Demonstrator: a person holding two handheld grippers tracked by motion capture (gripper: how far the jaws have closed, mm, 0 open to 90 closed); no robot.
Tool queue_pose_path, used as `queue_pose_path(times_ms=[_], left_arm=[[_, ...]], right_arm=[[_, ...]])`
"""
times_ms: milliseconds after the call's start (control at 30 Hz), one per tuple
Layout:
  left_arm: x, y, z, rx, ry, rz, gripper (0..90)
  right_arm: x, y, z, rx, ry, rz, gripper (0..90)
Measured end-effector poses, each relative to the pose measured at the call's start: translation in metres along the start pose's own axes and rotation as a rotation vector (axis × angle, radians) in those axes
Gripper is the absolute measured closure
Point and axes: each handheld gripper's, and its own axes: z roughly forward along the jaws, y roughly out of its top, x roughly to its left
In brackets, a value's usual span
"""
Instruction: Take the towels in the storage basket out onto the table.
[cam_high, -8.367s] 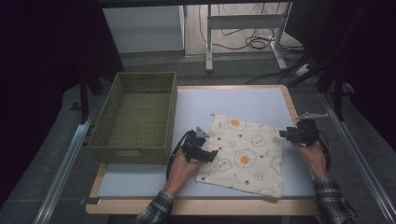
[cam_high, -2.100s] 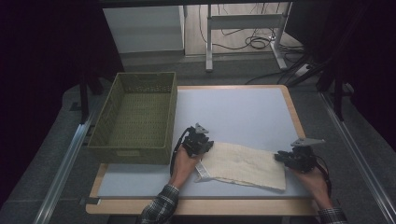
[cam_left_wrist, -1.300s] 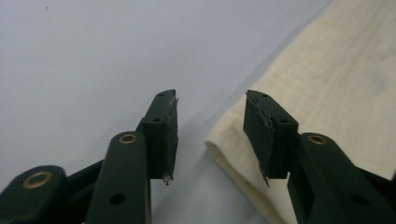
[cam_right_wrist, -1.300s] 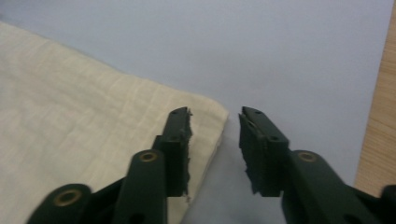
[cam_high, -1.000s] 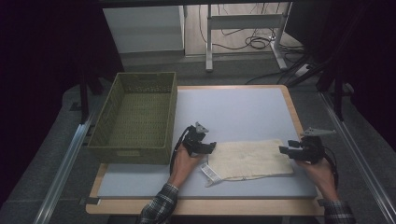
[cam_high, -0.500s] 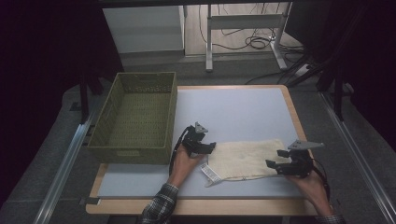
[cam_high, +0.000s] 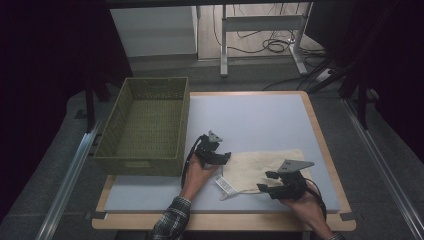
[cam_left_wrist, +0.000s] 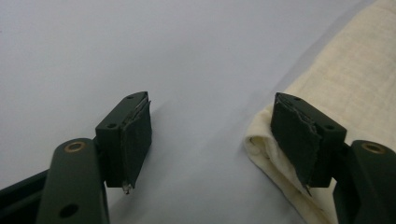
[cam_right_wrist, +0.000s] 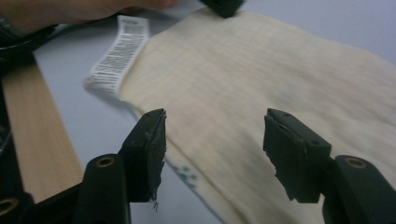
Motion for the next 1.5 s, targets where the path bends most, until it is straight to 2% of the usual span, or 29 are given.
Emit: queue_pose_path(times_ms=[200,333,500,633,700,800,933,1033,1100,1233,1300,1333,1433,1500], left_arm=[[0.001,0.0,0.0,-0.004,0.004,-0.01,32.5],[0.001,0.0,0.0,-0.006,0.005,-0.012,33.0],[0.001,0.0,0.0,-0.007,0.007,-0.014,33.6],[0.001,0.0,-0.001,-0.006,0.008,-0.018,34.1],[0.001,0.0,-0.001,-0.007,0.007,-0.02,34.5],[0.002,-0.001,-0.001,-0.009,0.007,-0.023,35.3],[0.001,0.0,-0.001,-0.008,0.01,-0.021,35.3],[0.0,0.0,-0.001,-0.008,0.01,-0.012,36.6],[-0.001,-0.001,-0.002,-0.01,-0.011,0.001,41.9],[-0.003,-0.001,-0.003,-0.01,-0.06,0.0,62.4],[0.0,-0.001,-0.003,-0.009,-0.141,-0.025,77.7],[0.0,-0.001,-0.003,-0.009,-0.154,-0.035,85.4],[0.001,0.0,-0.003,-0.018,-0.156,-0.046,87.8],[0.004,0.002,-0.006,-0.044,-0.163,-0.065,88.1]], right_arm=[[0.025,0.011,0.023,0.035,0.078,-0.04,47.5],[0.038,0.02,0.037,0.051,0.114,-0.062,51.1],[0.052,0.031,0.054,0.065,0.141,-0.085,54.2],[0.061,0.037,0.067,0.076,0.144,-0.105,54.3],[0.064,0.039,0.073,0.084,0.134,-0.115,54.3],[0.069,0.038,0.081,0.106,0.093,-0.137,55.5],[0.076,0.038,0.082,0.118,0.001,-0.183,69.8],[0.077,0.04,0.083,0.131,-0.015,-0.184,81.3],[0.072,0.042,0.083,0.134,0.002,-0.166,84.1],[0.065,0.039,0.082,0.111,0.041,-0.119,85.5],[0.065,0.039,0.081,0.104,0.041,-0.117,85.6],[0.066,0.039,0.081,0.103,0.038,-0.121,85.6],[0.067,0.039,0.079,0.097,0.041,-0.128,85.5],[0.066,0.042,0.073,0.077,0.043,-0.127,85.6]])
